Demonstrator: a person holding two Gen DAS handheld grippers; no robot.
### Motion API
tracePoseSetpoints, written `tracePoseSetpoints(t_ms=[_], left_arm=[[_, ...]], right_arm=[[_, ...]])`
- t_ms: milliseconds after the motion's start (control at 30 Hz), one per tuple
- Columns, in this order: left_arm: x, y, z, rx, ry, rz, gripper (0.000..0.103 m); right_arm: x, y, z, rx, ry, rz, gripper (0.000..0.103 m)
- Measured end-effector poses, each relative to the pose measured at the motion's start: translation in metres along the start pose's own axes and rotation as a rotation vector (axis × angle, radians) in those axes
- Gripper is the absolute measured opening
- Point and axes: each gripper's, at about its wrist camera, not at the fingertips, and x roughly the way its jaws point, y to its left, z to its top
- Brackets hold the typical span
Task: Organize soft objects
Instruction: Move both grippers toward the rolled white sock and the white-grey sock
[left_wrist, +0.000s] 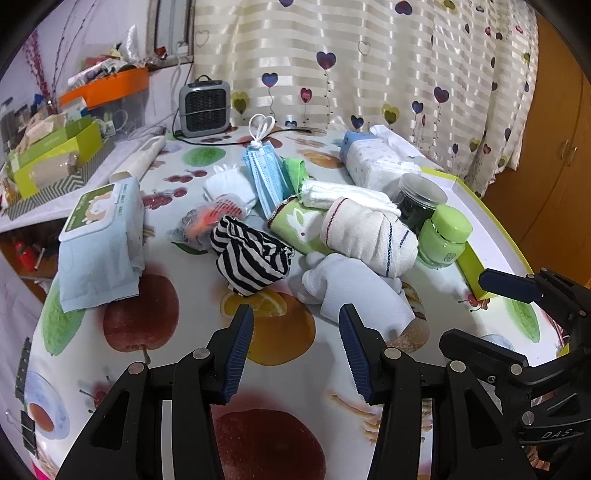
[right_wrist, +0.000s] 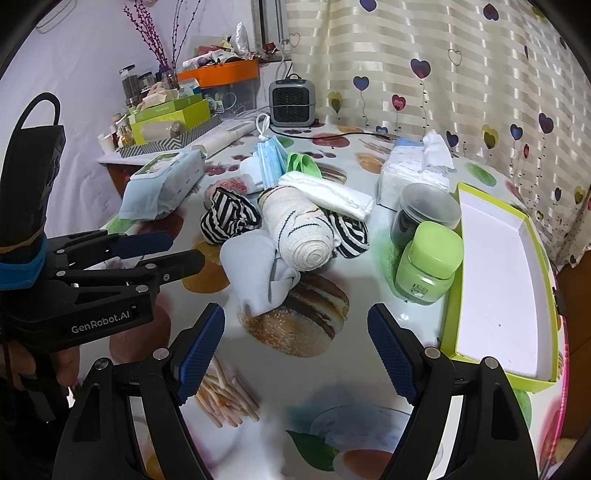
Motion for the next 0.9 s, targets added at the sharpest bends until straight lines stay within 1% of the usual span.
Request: tracePoseSetpoints(t_ms=[200,500,733,900], left_arm=[[0.001,0.000,0.000,-0.004,0.004,-0.006,0.047],[0.005,0.005,0.003,-0.020,0.014,-0.043,0.047],[0.007,0.004,0.003,-0.026,0.018,-0.054,0.047],[0.011,0.004,0.004,-0.029,0.024,-0.077,0.047]], right_arm=[[0.002,0.001,0.001,-0.006,-0.004,0.011,0.080],[0.006,0.001,0.000,-0.004,0.012,0.039,0.080],[0.007,-0.005,0.003,0.029,0.002,0.033,0.080],[0.010,-0.009,0.007,0.041,-0.001,0.026,0.080]])
